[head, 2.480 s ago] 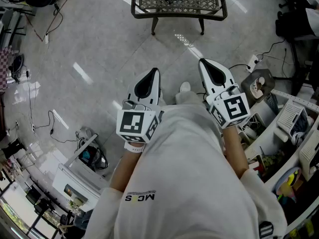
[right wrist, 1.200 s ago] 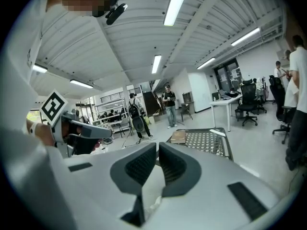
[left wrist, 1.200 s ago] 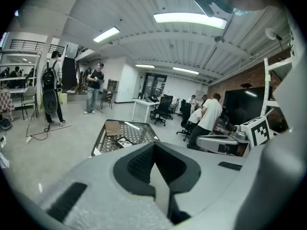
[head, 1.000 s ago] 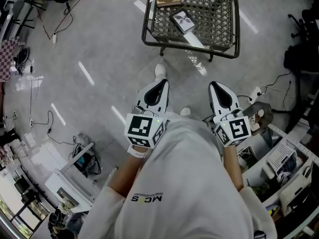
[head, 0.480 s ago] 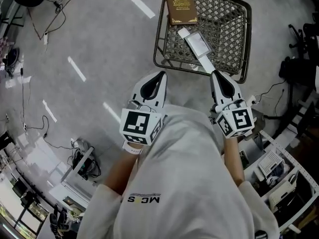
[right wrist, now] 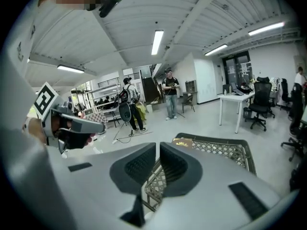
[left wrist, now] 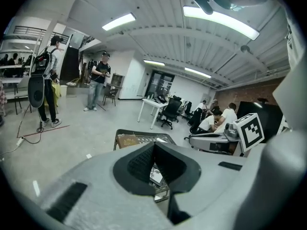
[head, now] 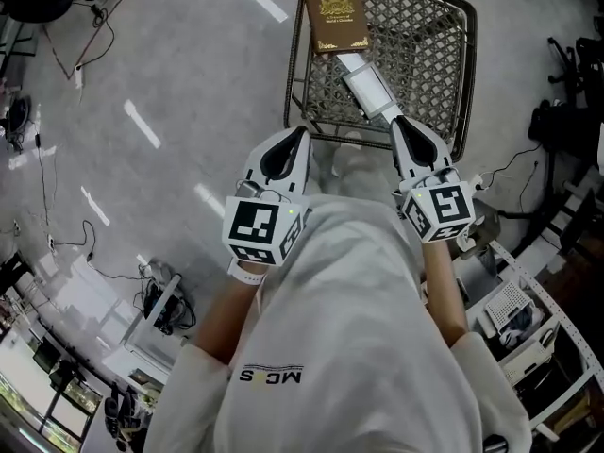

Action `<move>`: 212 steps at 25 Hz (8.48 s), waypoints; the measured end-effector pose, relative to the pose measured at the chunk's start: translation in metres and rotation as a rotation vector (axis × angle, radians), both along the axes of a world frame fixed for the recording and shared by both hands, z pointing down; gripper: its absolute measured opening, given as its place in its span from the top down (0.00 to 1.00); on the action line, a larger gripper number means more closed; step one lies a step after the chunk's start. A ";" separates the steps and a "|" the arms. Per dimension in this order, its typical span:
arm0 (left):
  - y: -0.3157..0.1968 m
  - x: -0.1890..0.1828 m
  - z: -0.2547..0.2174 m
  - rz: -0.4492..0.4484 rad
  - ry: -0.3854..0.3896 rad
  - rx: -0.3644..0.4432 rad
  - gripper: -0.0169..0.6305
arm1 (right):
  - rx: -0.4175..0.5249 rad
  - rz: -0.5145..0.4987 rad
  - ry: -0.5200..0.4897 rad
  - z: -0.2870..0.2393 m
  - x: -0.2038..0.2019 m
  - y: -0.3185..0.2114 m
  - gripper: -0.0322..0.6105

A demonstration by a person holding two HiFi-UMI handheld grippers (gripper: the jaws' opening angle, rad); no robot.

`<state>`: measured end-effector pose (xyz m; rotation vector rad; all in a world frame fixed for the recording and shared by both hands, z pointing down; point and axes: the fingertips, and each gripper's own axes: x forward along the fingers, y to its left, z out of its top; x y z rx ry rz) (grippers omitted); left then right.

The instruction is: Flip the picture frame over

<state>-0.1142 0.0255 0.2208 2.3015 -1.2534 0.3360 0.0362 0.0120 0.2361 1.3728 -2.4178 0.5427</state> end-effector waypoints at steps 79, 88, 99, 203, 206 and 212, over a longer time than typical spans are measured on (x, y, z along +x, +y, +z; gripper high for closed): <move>-0.036 0.018 0.236 -0.008 -0.083 -0.325 0.94 | -0.545 -0.171 0.026 0.285 -0.049 -0.052 0.83; -0.035 0.031 0.240 0.006 -0.101 -0.333 0.94 | -0.660 -0.121 -0.543 0.263 -0.042 -0.067 0.83; -0.034 0.062 0.243 0.027 -0.127 -0.337 0.94 | -0.695 -0.117 -0.979 0.251 -0.015 -0.083 0.83; -0.037 0.068 -0.044 0.105 -0.058 0.192 0.94 | 0.144 0.068 0.001 -0.046 0.086 0.011 0.92; -0.031 0.071 -0.047 0.117 -0.057 0.195 0.94 | 0.147 0.069 0.004 -0.048 0.085 0.015 0.92; -0.024 0.070 -0.047 0.128 -0.052 0.186 0.94 | 0.148 0.071 0.014 -0.047 0.085 0.016 0.92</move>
